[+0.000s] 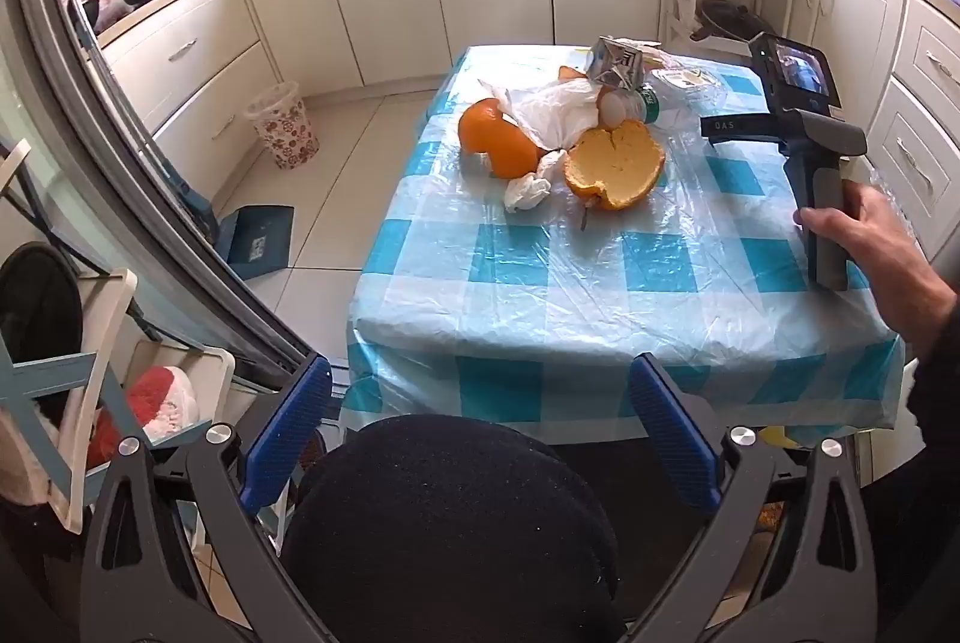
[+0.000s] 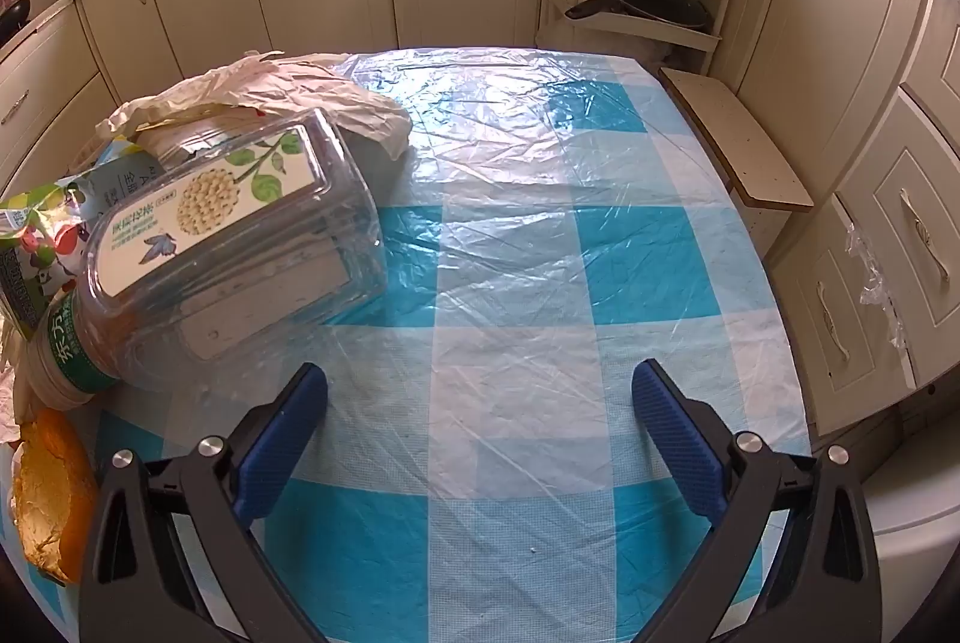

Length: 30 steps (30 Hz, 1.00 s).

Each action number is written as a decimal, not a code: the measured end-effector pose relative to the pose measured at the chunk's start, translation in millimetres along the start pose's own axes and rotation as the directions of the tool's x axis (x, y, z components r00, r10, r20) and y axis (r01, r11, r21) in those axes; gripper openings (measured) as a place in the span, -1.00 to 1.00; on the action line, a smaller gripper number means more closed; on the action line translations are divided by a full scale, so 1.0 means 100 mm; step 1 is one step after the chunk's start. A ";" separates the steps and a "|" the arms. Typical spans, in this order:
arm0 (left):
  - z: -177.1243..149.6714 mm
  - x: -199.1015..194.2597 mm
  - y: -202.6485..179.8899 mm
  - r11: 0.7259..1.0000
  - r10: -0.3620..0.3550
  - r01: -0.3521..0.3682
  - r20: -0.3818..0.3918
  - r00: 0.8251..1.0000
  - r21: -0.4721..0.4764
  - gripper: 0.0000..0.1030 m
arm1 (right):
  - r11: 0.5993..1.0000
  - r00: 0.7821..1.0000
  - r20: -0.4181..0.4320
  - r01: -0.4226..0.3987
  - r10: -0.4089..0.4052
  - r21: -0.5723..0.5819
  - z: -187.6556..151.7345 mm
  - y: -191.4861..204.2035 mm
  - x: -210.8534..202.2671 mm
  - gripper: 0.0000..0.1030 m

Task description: Collect trash

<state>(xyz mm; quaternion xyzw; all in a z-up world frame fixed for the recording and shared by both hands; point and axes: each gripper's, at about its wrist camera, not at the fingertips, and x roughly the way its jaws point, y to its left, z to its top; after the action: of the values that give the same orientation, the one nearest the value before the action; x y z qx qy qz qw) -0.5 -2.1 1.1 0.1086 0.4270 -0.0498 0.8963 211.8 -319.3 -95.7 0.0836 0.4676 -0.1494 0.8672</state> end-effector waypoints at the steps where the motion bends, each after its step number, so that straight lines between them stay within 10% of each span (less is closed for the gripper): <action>1: 0.00 0.00 -0.02 1.000 0.002 -0.002 0.005 1.000 0.000 0.85 | 1.000 1.000 -0.001 -0.011 0.011 0.008 0.00 -0.01 0.00 0.89; 9: -0.02 -0.12 0.27 0.997 -0.018 0.022 0.055 0.998 -0.069 0.84 | 0.999 0.996 -0.076 -0.043 0.043 0.002 -0.02 -0.03 -0.12 0.88; 17: -0.08 -0.21 0.28 0.996 -0.050 0.055 0.074 0.996 -0.067 0.84 | 0.997 0.988 0.146 -0.038 0.048 -0.073 -0.74 0.04 -1.62 0.88; 30: -0.32 -0.48 0.31 0.993 -0.058 0.072 0.140 0.988 -0.096 0.85 | 0.993 0.871 0.486 -0.009 0.067 -0.121 -2.11 0.14 -3.24 0.88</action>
<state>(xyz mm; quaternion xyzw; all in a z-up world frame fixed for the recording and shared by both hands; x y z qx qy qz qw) -48.8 35.3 23.7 0.0452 0.3697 -0.0649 0.9258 -117.4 -187.8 59.7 0.0023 0.2393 -0.1215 0.9633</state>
